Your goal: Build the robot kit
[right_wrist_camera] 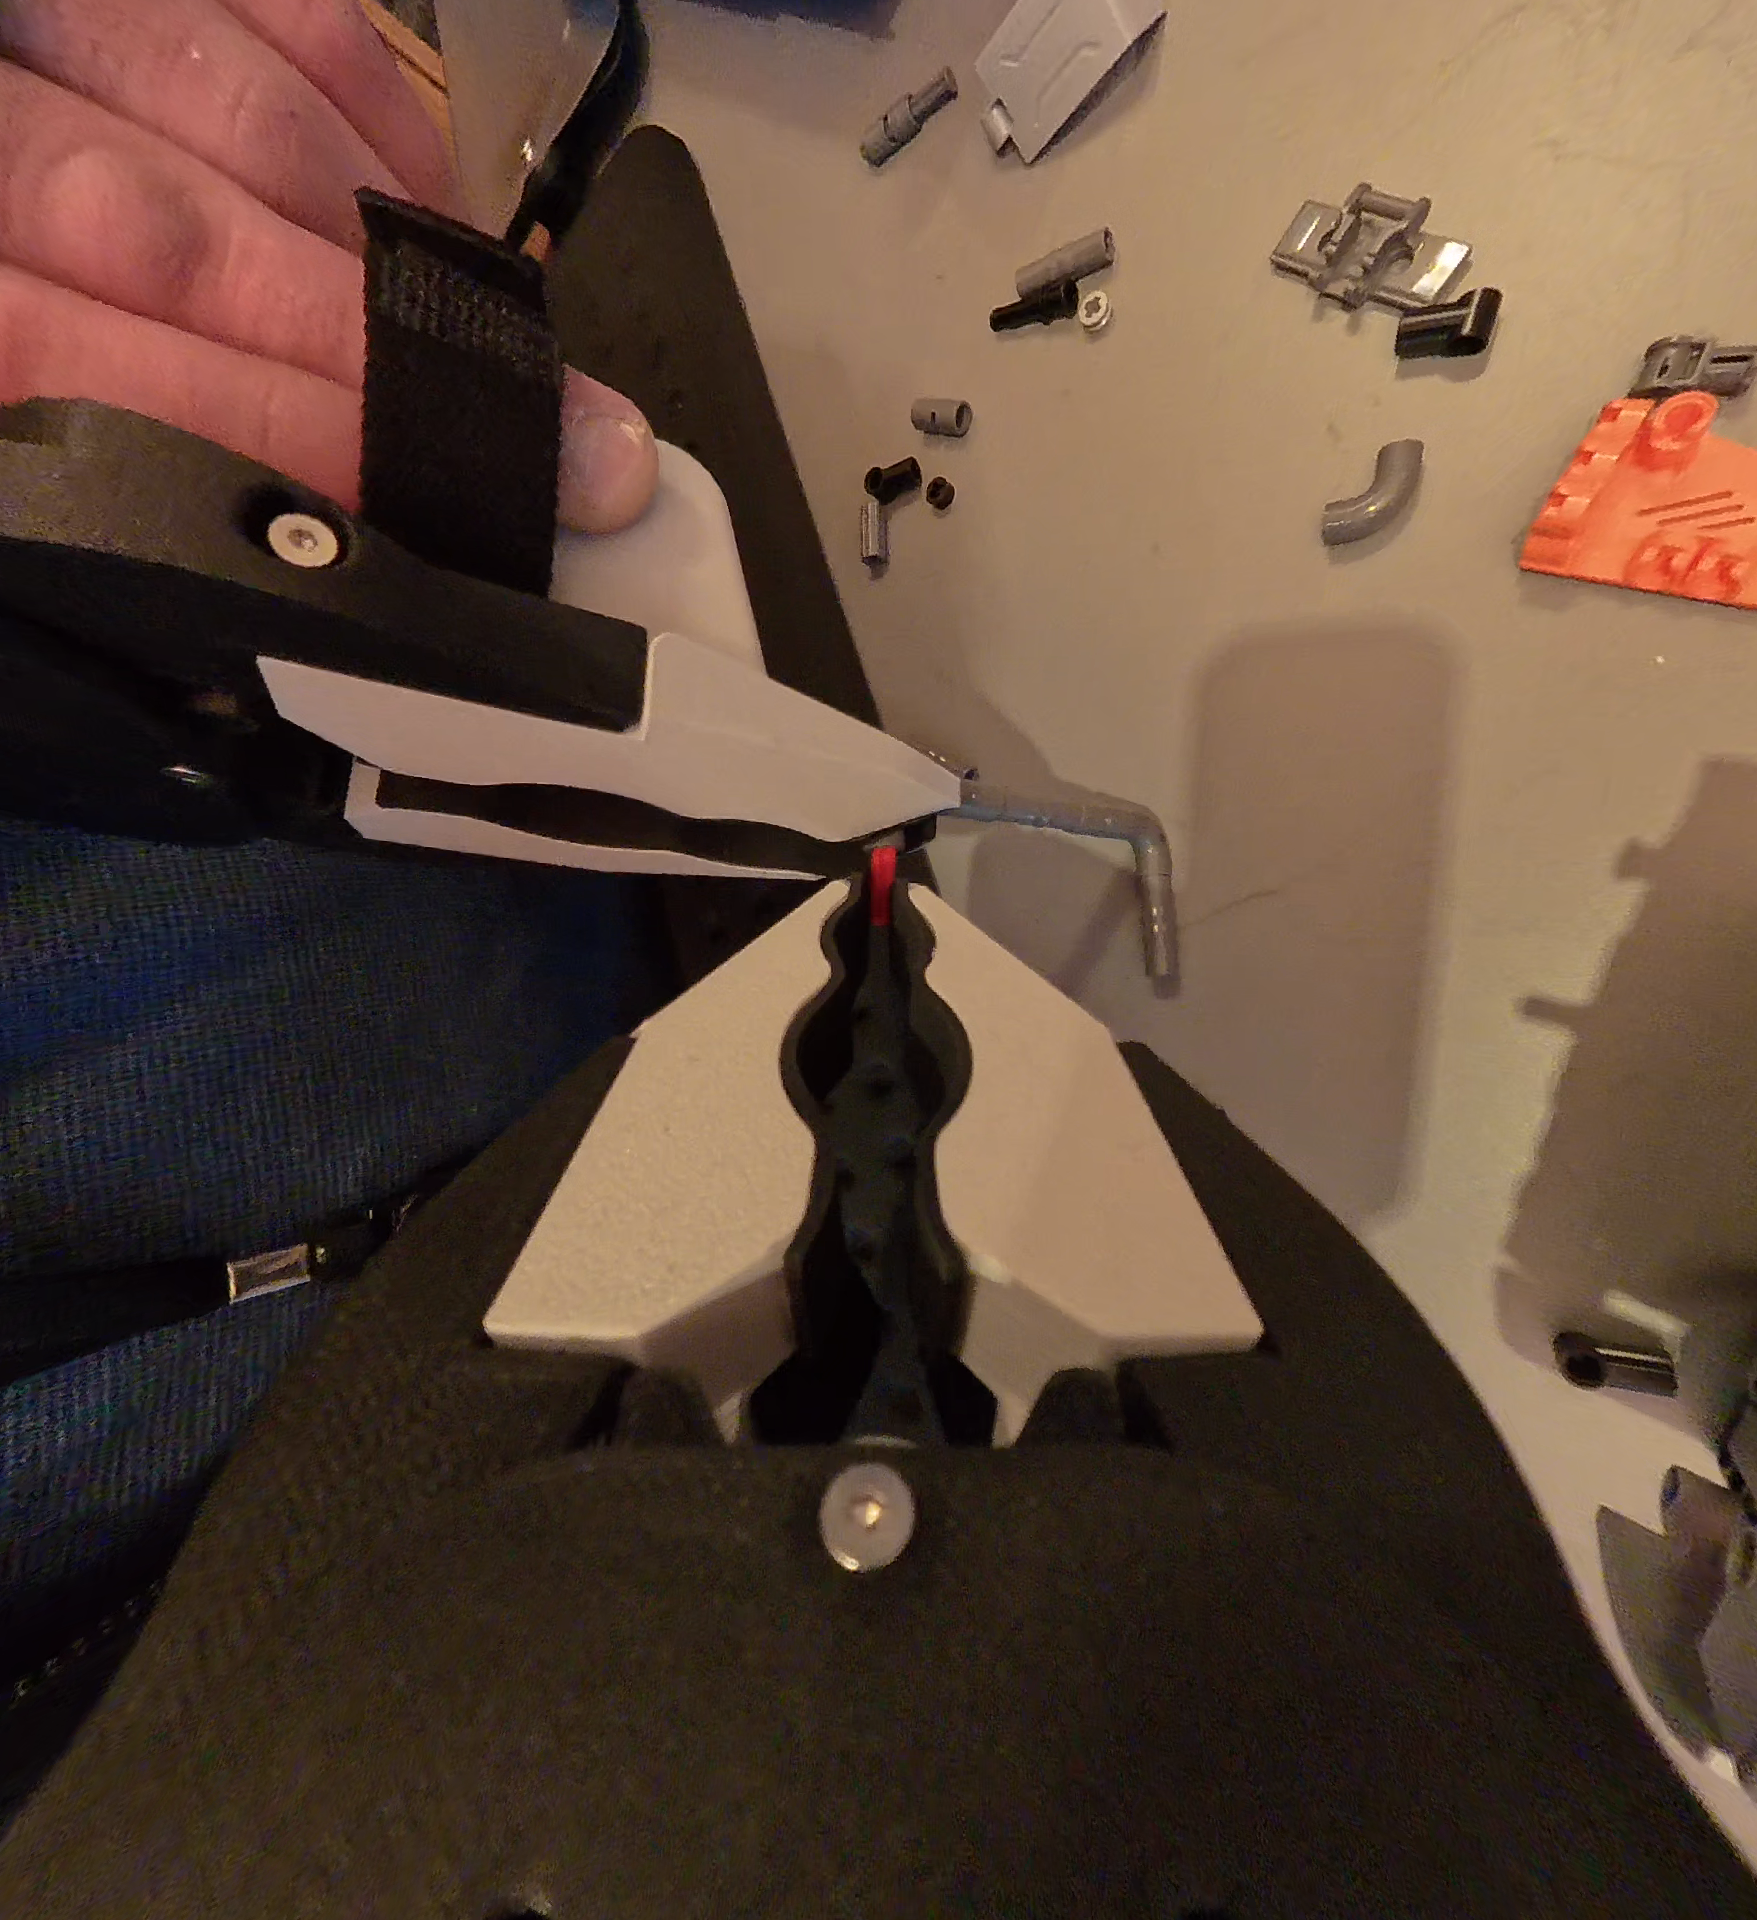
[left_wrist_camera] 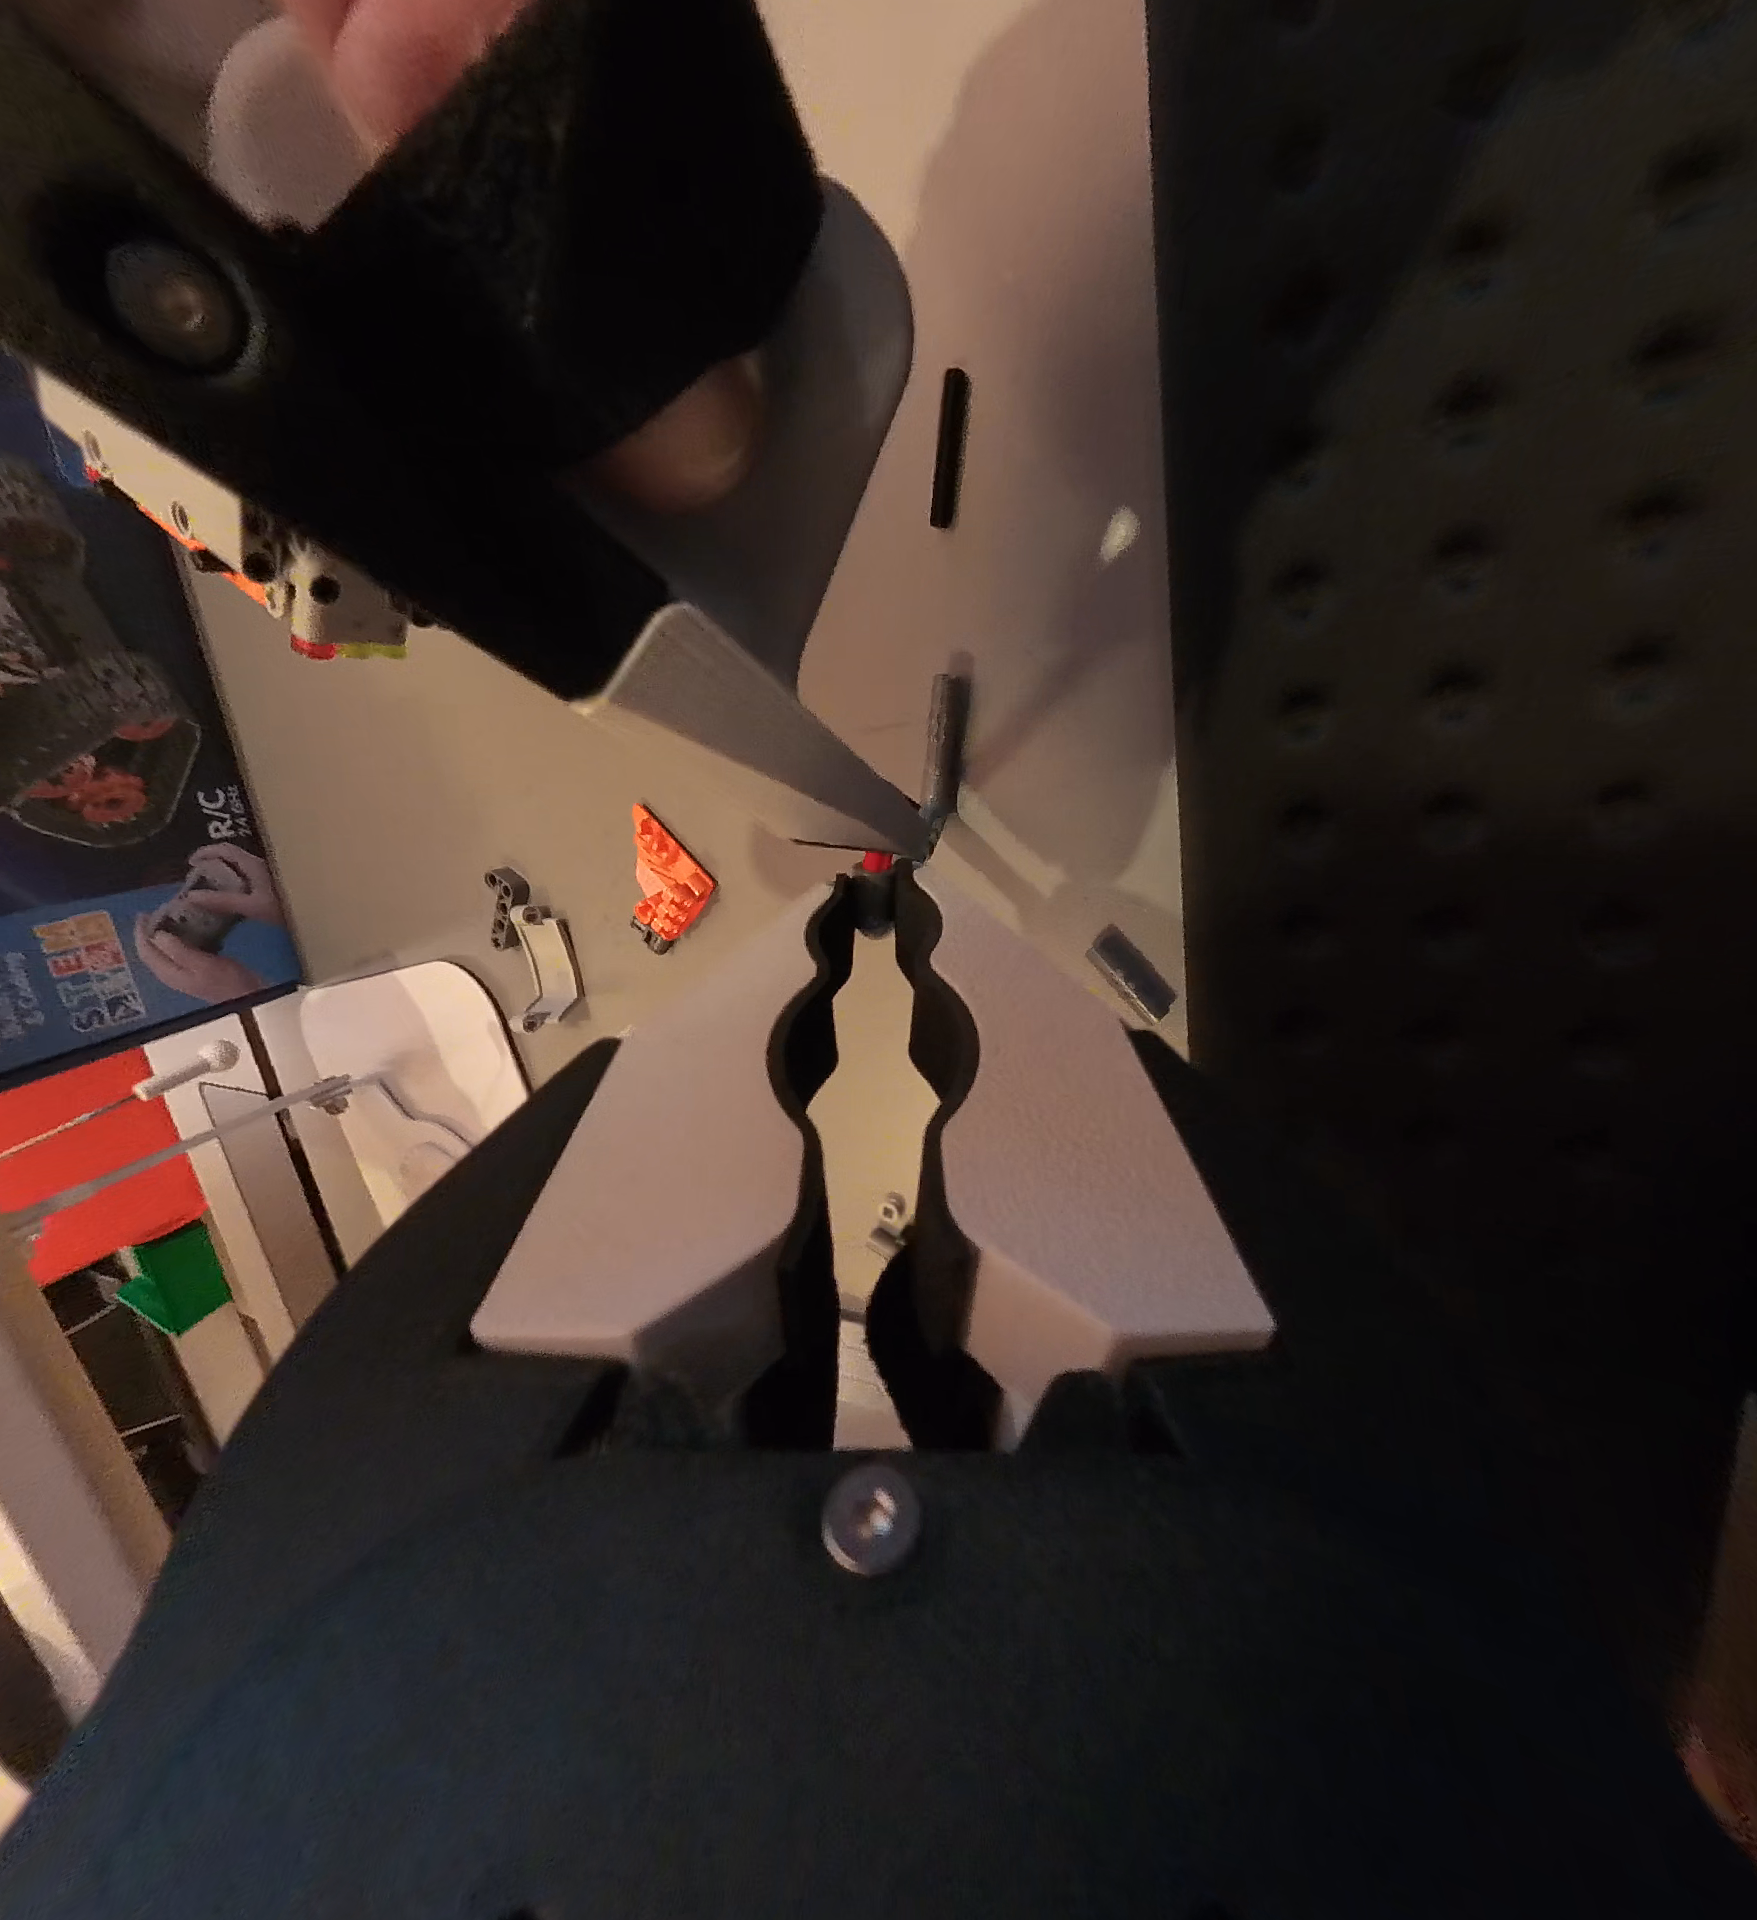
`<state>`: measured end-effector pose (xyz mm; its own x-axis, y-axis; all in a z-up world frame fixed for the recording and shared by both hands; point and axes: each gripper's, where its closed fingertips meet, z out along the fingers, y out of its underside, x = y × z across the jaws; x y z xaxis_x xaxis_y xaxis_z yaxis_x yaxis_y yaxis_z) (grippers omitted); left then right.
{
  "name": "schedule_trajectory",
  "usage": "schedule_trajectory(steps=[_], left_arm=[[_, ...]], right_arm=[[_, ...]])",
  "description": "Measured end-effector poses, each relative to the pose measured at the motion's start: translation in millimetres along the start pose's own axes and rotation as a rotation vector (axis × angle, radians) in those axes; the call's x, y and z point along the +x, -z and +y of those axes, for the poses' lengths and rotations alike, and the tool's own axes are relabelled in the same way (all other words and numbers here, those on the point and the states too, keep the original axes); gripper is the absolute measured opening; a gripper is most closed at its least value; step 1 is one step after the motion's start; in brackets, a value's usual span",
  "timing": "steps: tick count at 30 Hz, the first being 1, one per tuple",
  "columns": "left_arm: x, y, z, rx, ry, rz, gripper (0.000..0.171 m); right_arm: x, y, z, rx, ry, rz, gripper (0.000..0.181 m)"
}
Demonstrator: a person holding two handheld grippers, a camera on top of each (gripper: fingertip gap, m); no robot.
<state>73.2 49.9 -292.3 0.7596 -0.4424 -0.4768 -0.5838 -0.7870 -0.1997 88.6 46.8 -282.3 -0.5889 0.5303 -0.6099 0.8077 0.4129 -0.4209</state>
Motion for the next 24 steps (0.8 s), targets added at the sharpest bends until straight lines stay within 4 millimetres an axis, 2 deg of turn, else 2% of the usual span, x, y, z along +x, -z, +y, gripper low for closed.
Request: schedule_trajectory(steps=[3,14,24], left_arm=[[1.6,-0.1,0.2,-0.008,-0.072,-0.006,0.004],[3.6,-1.0,3.8,0.001,-0.098,0.011,0.004],[-0.4,0.9,4.8,-0.004,-0.141,-0.064,0.004]], right_arm=[[-0.5,-1.7,0.6,-0.015,0.014,0.002,0.0],[-0.3,-4.7,-1.9,-0.07,0.04,-0.001,0.0],[-3.4,-3.2,-5.8,0.019,-0.115,-0.181,0.0]])
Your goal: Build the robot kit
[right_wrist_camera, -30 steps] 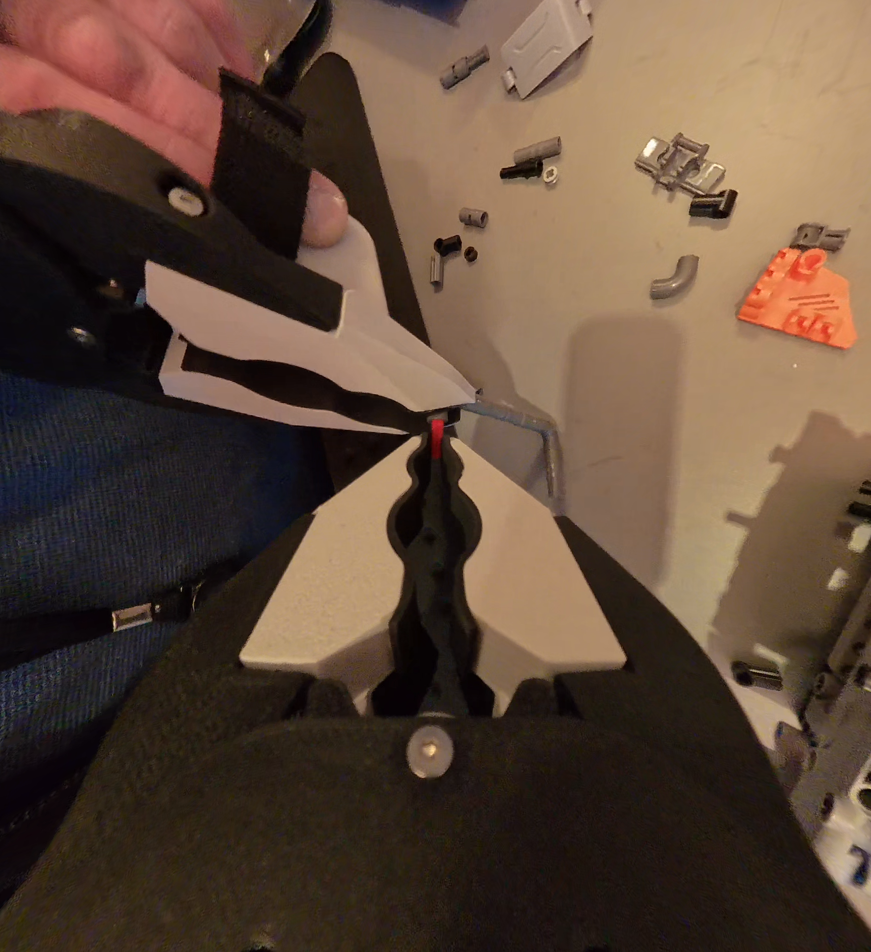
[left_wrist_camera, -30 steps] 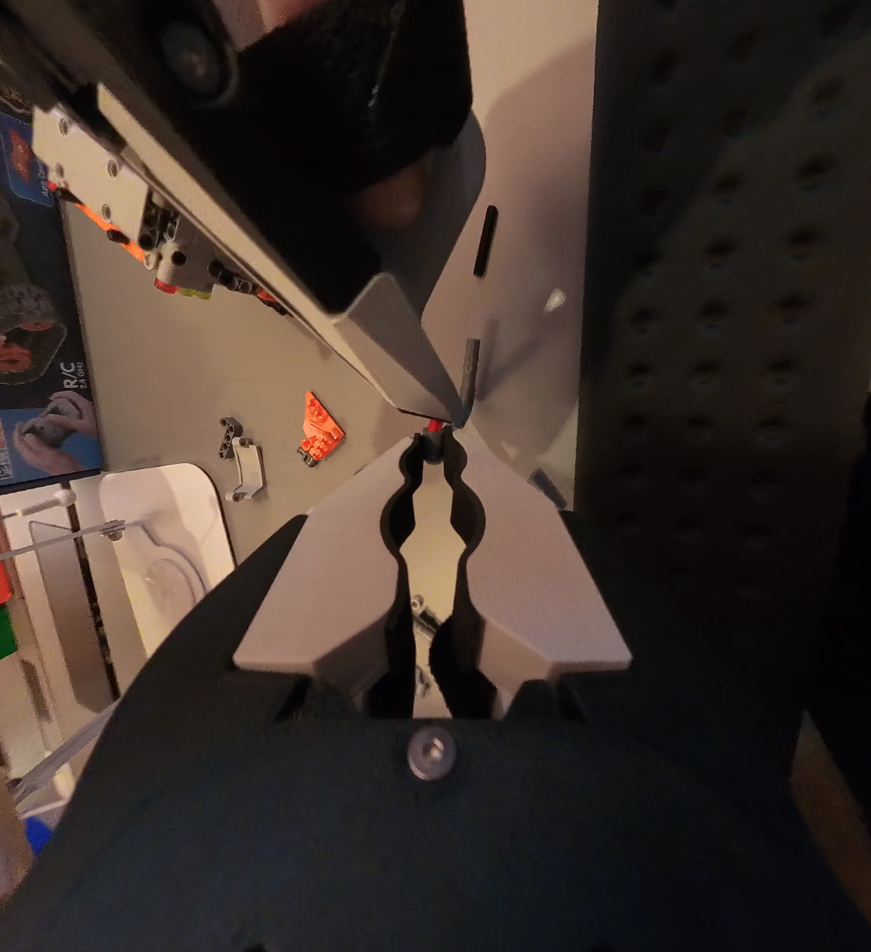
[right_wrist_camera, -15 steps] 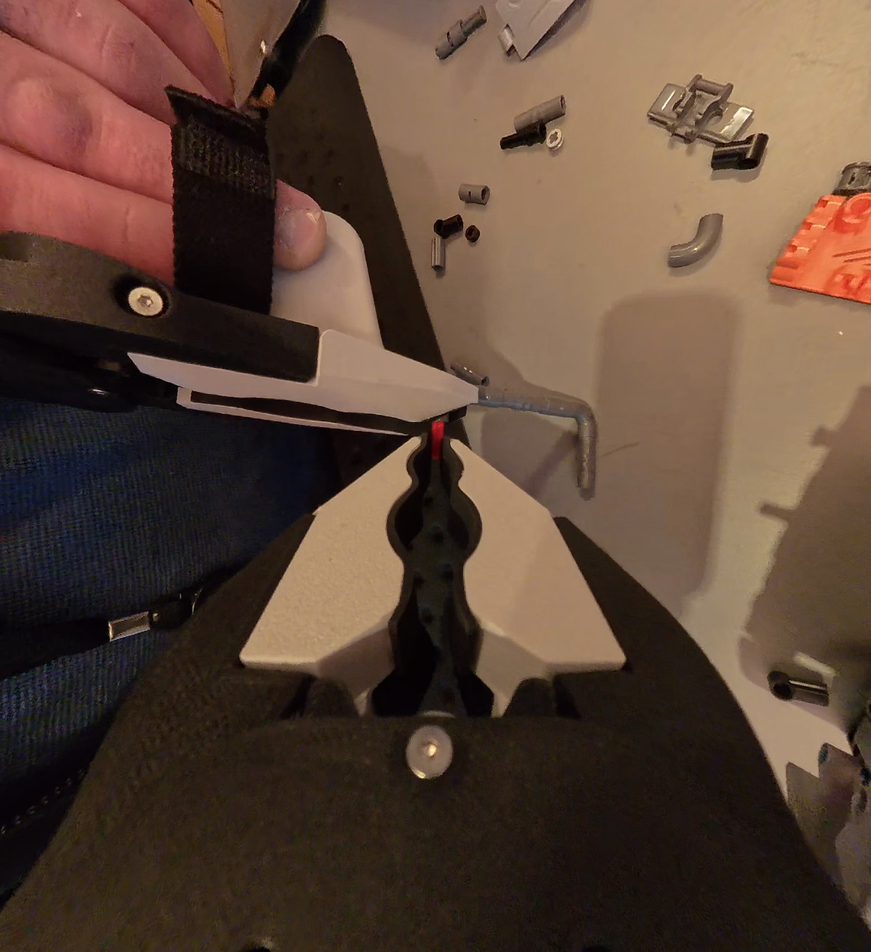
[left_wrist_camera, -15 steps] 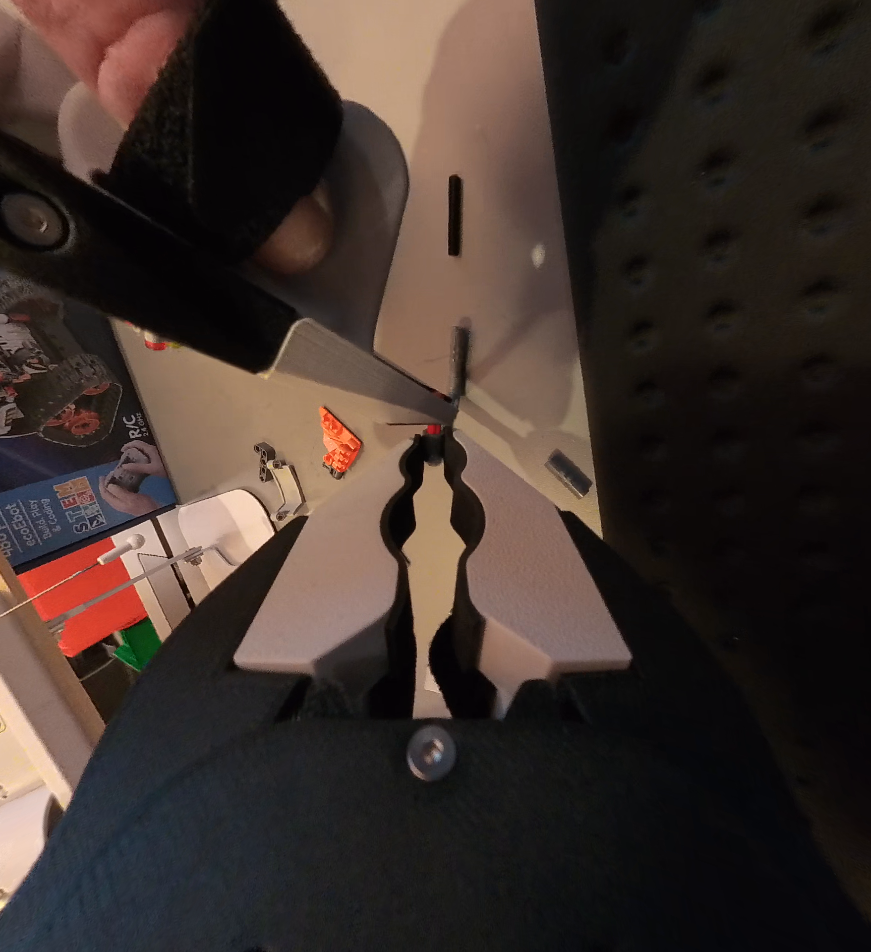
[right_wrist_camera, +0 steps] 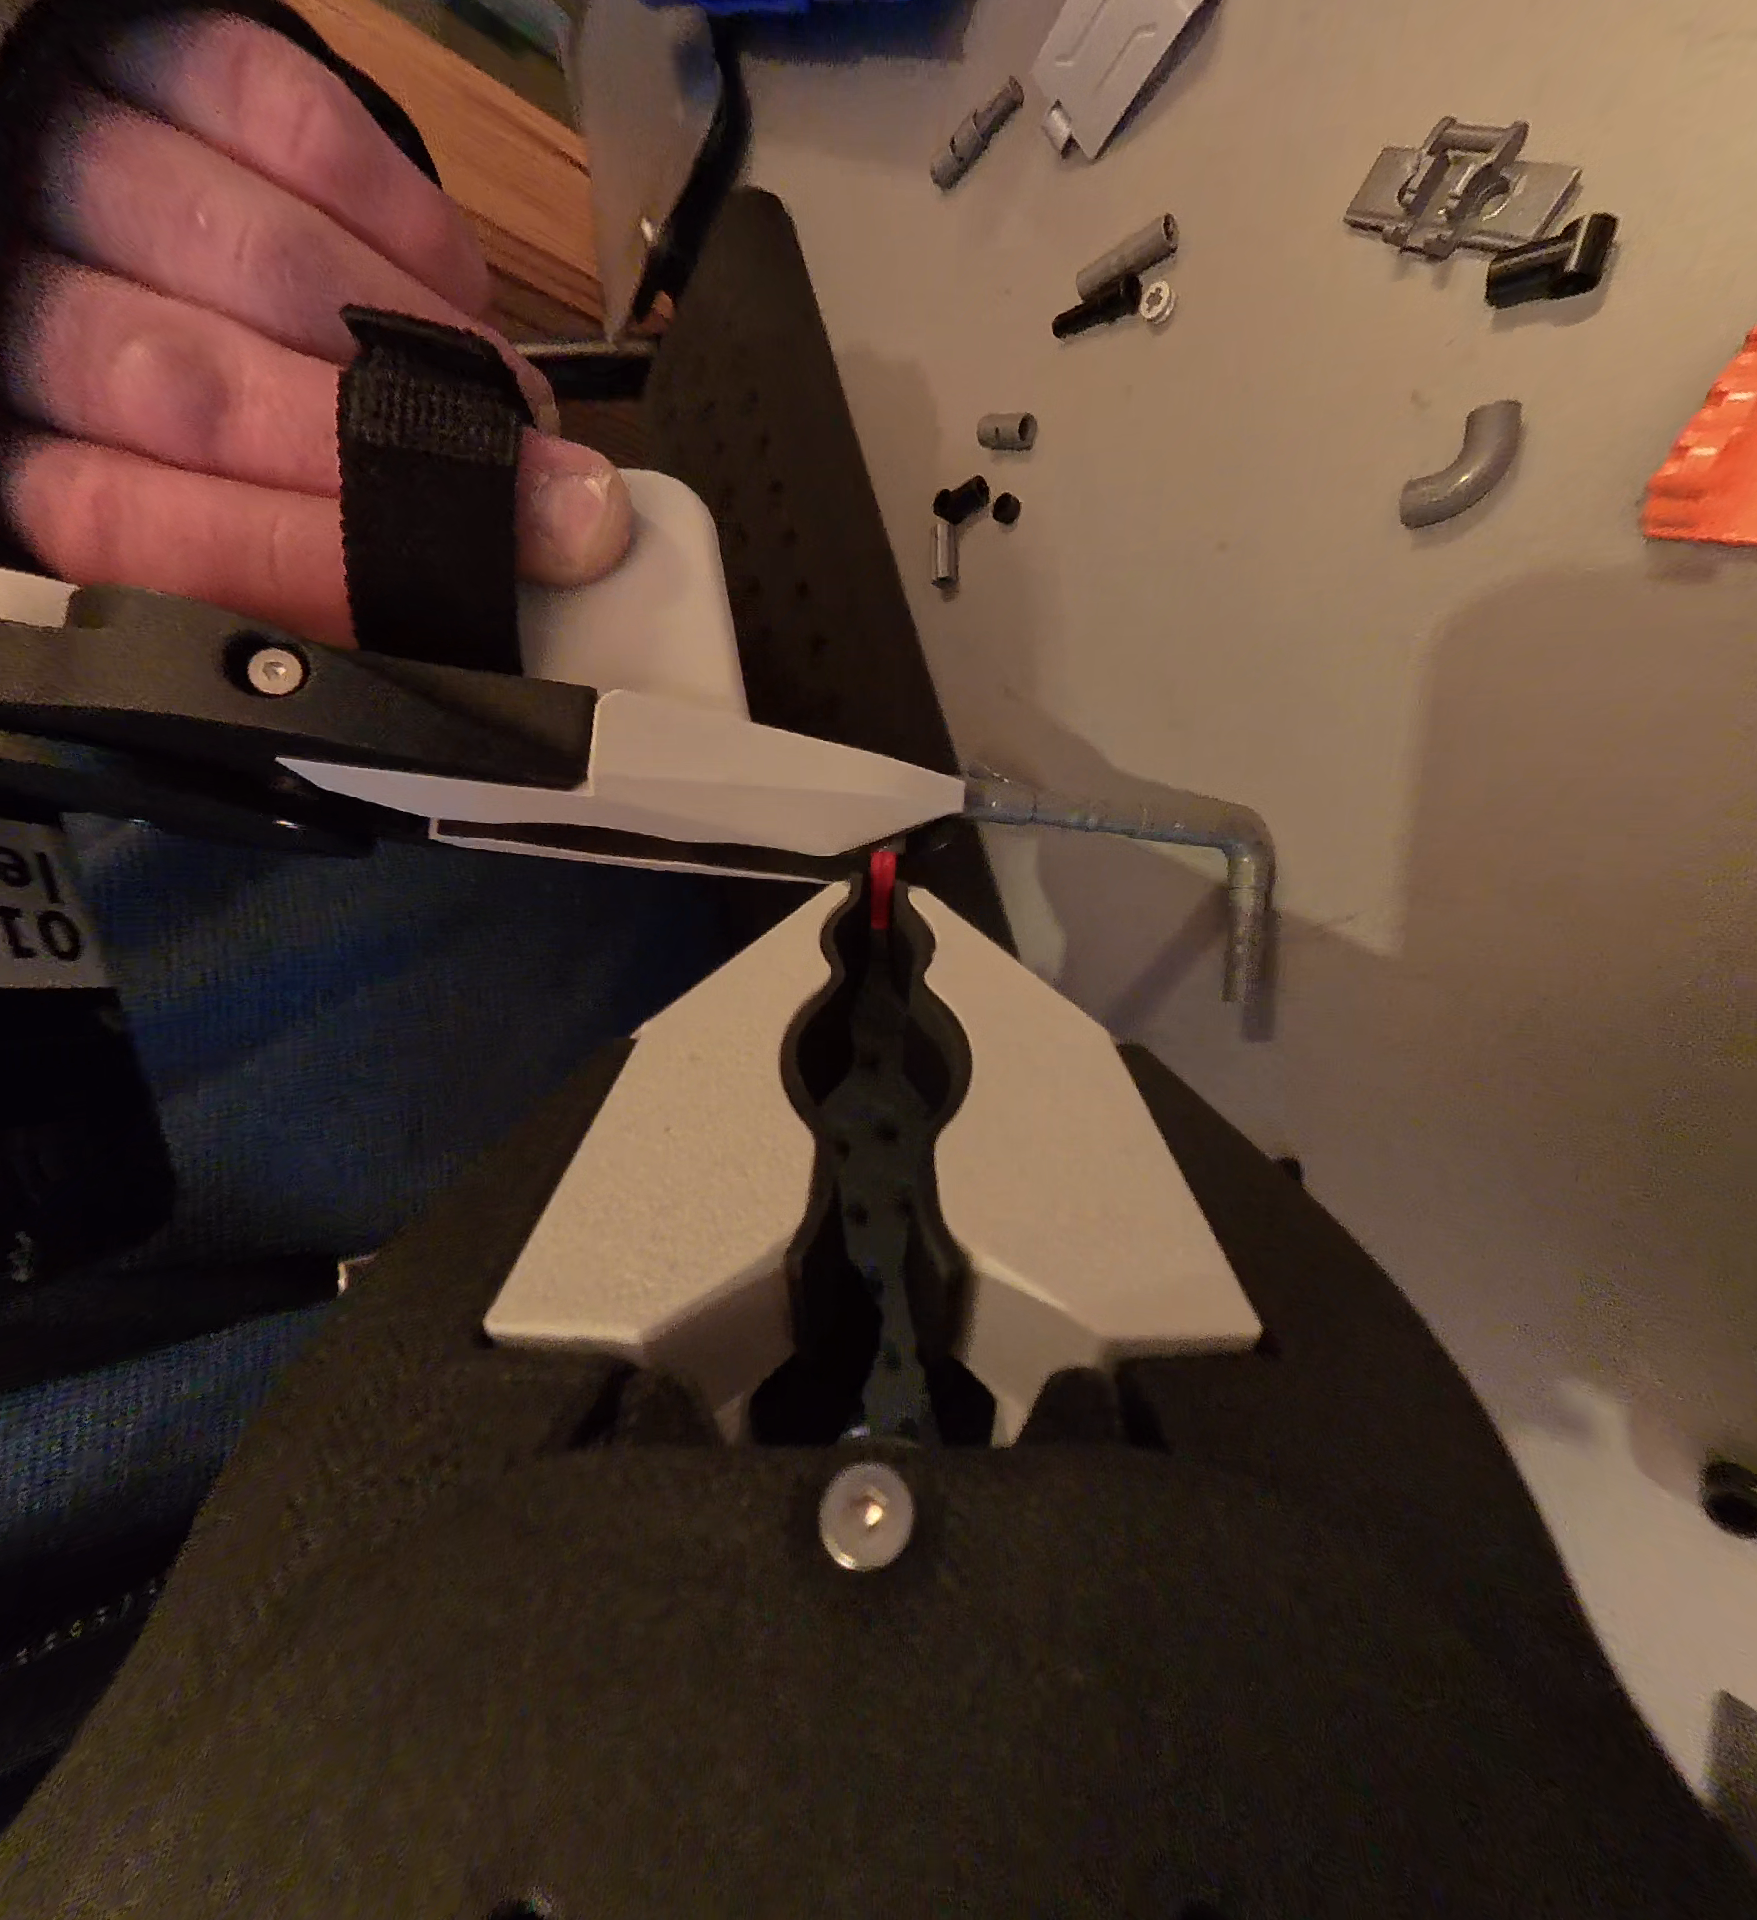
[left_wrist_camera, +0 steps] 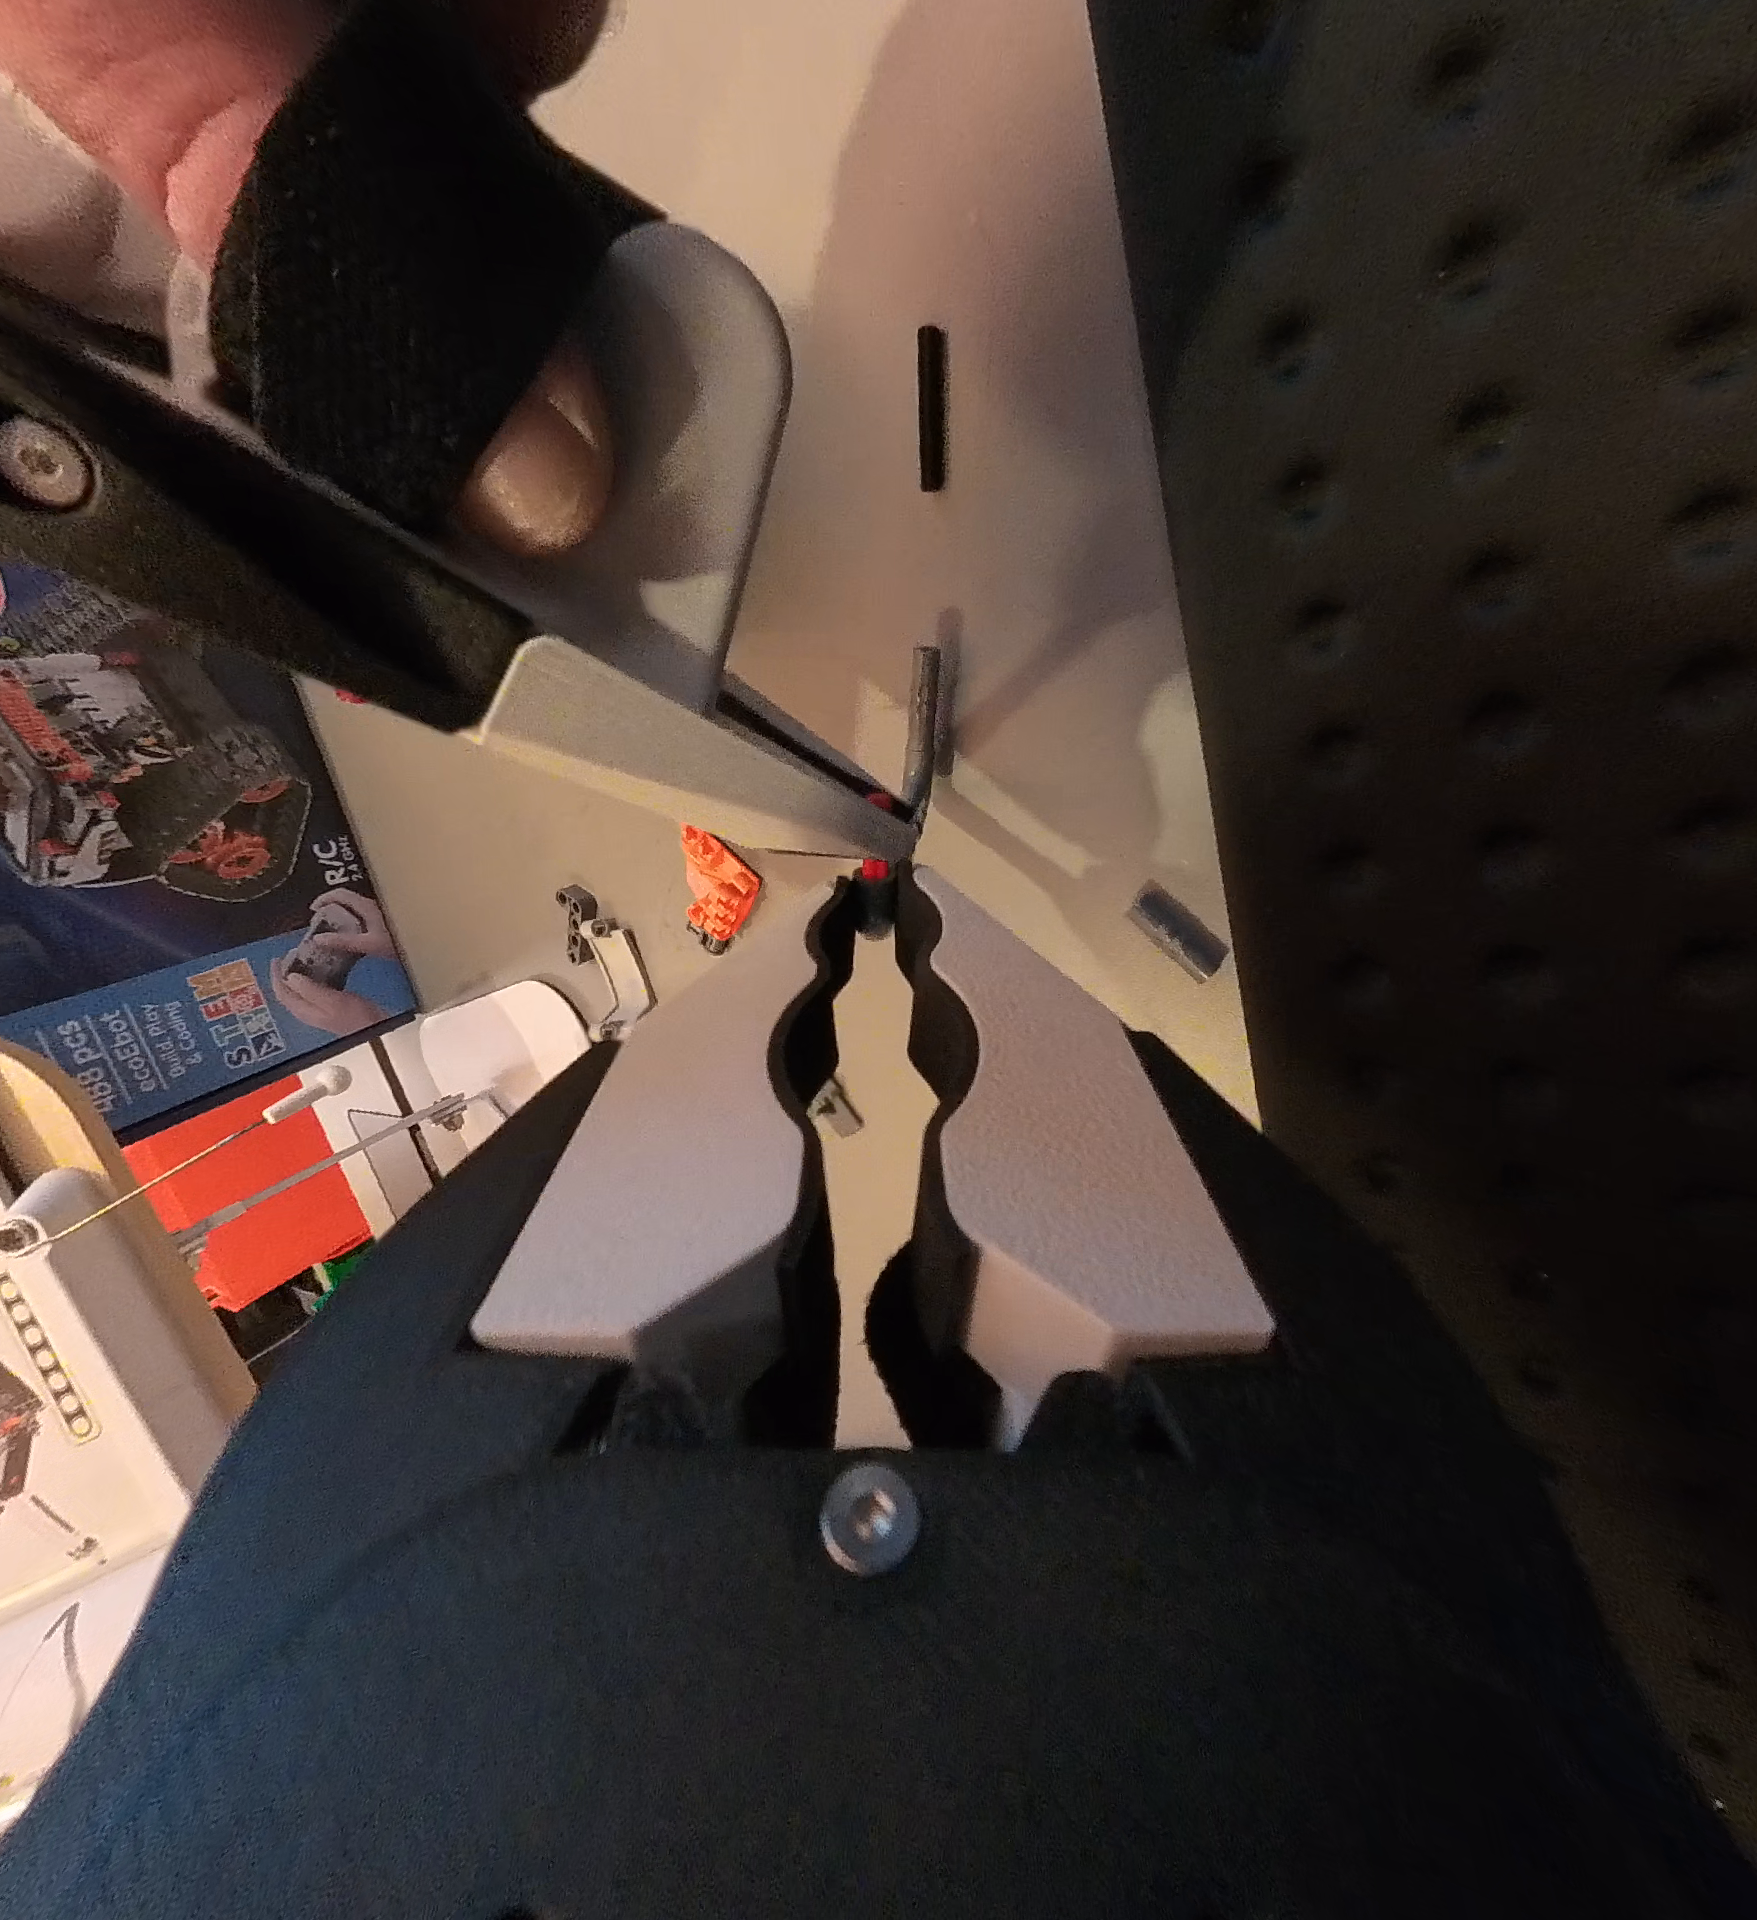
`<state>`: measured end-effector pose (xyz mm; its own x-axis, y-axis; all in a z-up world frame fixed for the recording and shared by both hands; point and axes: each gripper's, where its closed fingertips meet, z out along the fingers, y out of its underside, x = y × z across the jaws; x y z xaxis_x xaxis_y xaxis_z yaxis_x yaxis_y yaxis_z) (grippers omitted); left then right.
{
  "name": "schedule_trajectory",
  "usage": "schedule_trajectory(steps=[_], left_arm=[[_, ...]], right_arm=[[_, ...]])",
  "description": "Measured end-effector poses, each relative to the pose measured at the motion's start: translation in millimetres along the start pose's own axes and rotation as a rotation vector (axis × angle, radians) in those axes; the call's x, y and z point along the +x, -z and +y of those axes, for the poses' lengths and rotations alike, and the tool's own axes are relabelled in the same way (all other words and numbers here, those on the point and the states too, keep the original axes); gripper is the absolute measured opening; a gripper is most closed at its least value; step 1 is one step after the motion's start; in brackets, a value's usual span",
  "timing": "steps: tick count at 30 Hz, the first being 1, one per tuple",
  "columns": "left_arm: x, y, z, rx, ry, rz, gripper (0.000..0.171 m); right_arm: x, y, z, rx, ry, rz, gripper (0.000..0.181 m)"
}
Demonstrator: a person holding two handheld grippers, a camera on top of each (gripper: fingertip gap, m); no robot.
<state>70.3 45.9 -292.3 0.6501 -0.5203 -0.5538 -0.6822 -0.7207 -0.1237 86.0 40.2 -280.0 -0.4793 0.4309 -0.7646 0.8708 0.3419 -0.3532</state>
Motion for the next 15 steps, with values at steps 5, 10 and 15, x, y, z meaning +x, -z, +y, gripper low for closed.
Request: schedule_trajectory(steps=[5,10,15], left_arm=[[4.1,0.2,0.2,-0.006,-0.022,0.021,0.004],[0.8,2.5,-0.7,0.033,0.061,0.081,0.004],[-2.4,3.8,-1.3,0.066,0.125,0.15,0.004]], right_arm=[[-0.3,-3.0,1.5,0.011,0.024,0.062,0.0],[-0.1,1.9,-2.1,0.01,0.19,0.254,0.0],[0.7,5.2,-5.5,-0.015,0.392,0.421,0.0]])
